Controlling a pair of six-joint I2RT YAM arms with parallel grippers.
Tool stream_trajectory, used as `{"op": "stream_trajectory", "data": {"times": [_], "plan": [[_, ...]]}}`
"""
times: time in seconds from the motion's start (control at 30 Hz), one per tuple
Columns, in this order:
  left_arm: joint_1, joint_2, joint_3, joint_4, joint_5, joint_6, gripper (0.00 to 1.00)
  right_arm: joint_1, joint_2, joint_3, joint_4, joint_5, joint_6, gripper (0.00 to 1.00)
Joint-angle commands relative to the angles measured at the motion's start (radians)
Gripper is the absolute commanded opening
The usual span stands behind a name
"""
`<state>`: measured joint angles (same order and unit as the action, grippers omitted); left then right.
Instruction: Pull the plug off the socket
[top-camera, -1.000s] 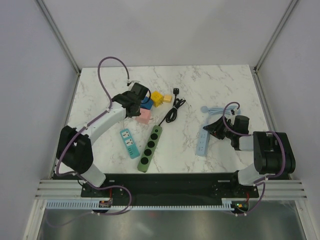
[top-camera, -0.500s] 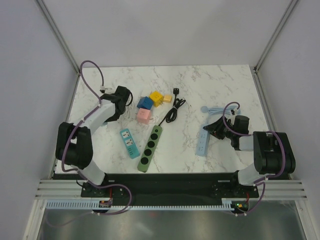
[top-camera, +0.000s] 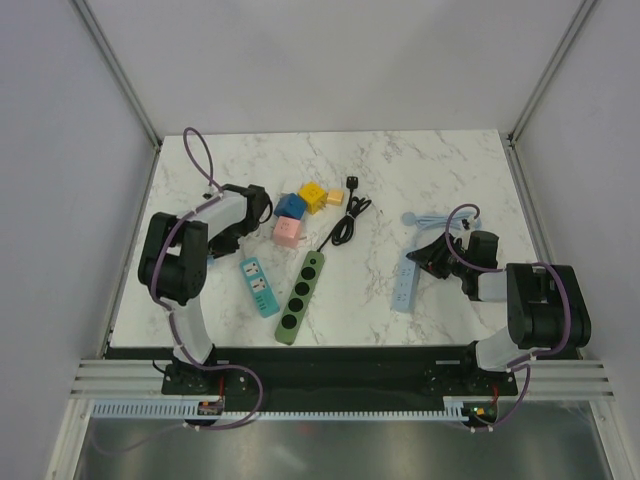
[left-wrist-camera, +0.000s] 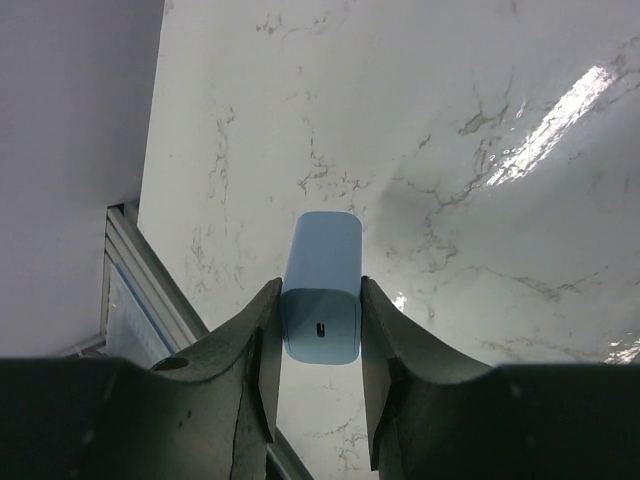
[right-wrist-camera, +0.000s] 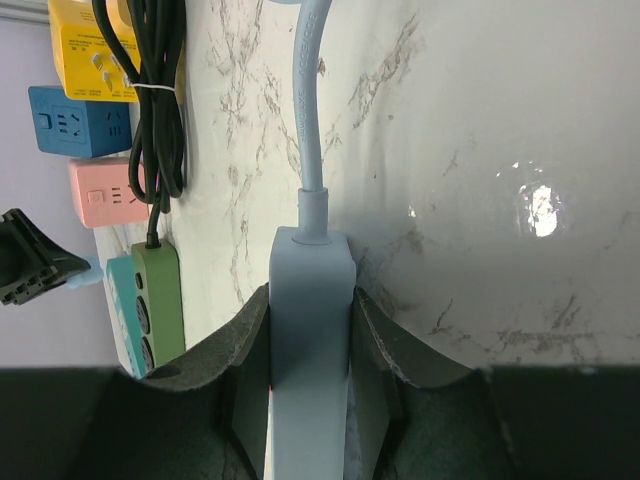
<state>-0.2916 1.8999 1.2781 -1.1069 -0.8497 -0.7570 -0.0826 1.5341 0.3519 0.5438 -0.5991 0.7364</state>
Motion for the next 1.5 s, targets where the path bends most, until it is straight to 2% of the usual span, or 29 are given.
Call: {"op": "stream_trajectory", "data": {"times": [0.0, 0.03, 0.13, 0.17, 0.23, 0.27, 0.33, 0.37, 0.4, 0.43, 0.6, 0.9, 1.0, 1.03, 1.13, 1.17, 1.2, 1.23, 1.27, 1.33, 1.37, 1.47], "plan": [[0.005, 0.013, 0.036, -0.044, -0.051, -0.09, 0.09, -0.008, -0.014, -0.013, 0.005, 0.081, -0.068, 0.0], [0.005, 0.021, 0.041, -0.021, -0.037, -0.056, 0.17, -0.006, -0.014, -0.014, 0.004, 0.081, -0.069, 0.0], [0.005, 0.025, 0.041, 0.007, 0.003, -0.021, 0.28, -0.008, -0.017, -0.014, 0.005, 0.081, -0.068, 0.0], [0.005, 0.021, 0.033, 0.042, 0.023, 0.019, 0.37, -0.006, -0.017, -0.014, 0.004, 0.079, -0.069, 0.0], [0.005, 0.008, 0.02, 0.09, 0.101, 0.065, 0.43, -0.006, -0.017, -0.014, 0.004, 0.079, -0.068, 0.0], [0.005, 0.002, 0.011, 0.117, 0.119, 0.083, 0.5, -0.008, -0.017, -0.014, 0.002, 0.078, -0.069, 0.0], [0.005, -0.012, 0.01, 0.124, 0.139, 0.084, 0.57, -0.008, -0.014, -0.013, 0.002, 0.078, -0.069, 0.0], [0.006, -0.016, 0.01, 0.122, 0.141, 0.081, 0.79, -0.006, -0.014, -0.013, 0.004, 0.078, -0.069, 0.0], [0.005, -0.027, 0.009, 0.125, 0.141, 0.081, 0.82, -0.006, -0.011, -0.013, 0.004, 0.076, -0.068, 0.0], [0.005, -0.032, 0.01, 0.127, 0.146, 0.082, 0.94, -0.008, -0.009, -0.013, 0.004, 0.076, -0.068, 0.0], [0.005, -0.091, -0.008, 0.148, 0.181, 0.082, 1.0, -0.006, -0.009, -0.008, -0.004, 0.079, -0.069, 0.0], [0.005, -0.347, -0.036, 0.216, 0.313, 0.134, 1.0, -0.005, 0.018, 0.007, -0.016, 0.065, -0.071, 0.01], [0.005, -0.447, -0.054, 0.255, 0.42, 0.157, 1.0, -0.003, 0.006, 0.019, -0.06, 0.078, -0.083, 0.11], [0.005, -0.469, -0.066, 0.269, 0.502, 0.179, 1.0, 0.0, 0.003, 0.022, -0.071, 0.082, -0.086, 0.14], [0.005, -0.545, -0.104, 0.329, 0.673, 0.193, 1.0, 0.006, -0.003, 0.054, -0.152, 0.107, -0.104, 0.33], [0.003, -0.586, -0.12, 0.367, 0.716, 0.191, 1.0, 0.007, -0.012, 0.083, -0.218, 0.117, -0.13, 0.45], [0.002, -0.604, -0.138, 0.396, 0.81, 0.189, 1.0, 0.009, -0.022, 0.099, -0.255, 0.125, -0.146, 0.55], [-0.001, -0.62, -0.181, 0.424, 0.845, 0.186, 1.0, 0.009, -0.035, 0.116, -0.292, 0.137, -0.164, 0.62], [-0.004, -0.636, -0.201, 0.476, 0.895, 0.185, 1.0, 0.007, -0.049, 0.131, -0.332, 0.157, -0.176, 0.77], [-0.024, -0.67, -0.255, 0.518, 0.974, 0.182, 1.0, 0.007, -0.1, 0.182, -0.464, 0.235, -0.215, 0.88], [-0.03, -0.676, -0.269, 0.536, 0.991, 0.182, 1.0, 0.007, -0.117, 0.199, -0.505, 0.26, -0.222, 0.98], [-0.073, -0.702, -0.307, 0.6, 1.067, 0.196, 1.0, 0.009, -0.207, 0.277, -0.7, 0.375, -0.261, 0.98]]}}
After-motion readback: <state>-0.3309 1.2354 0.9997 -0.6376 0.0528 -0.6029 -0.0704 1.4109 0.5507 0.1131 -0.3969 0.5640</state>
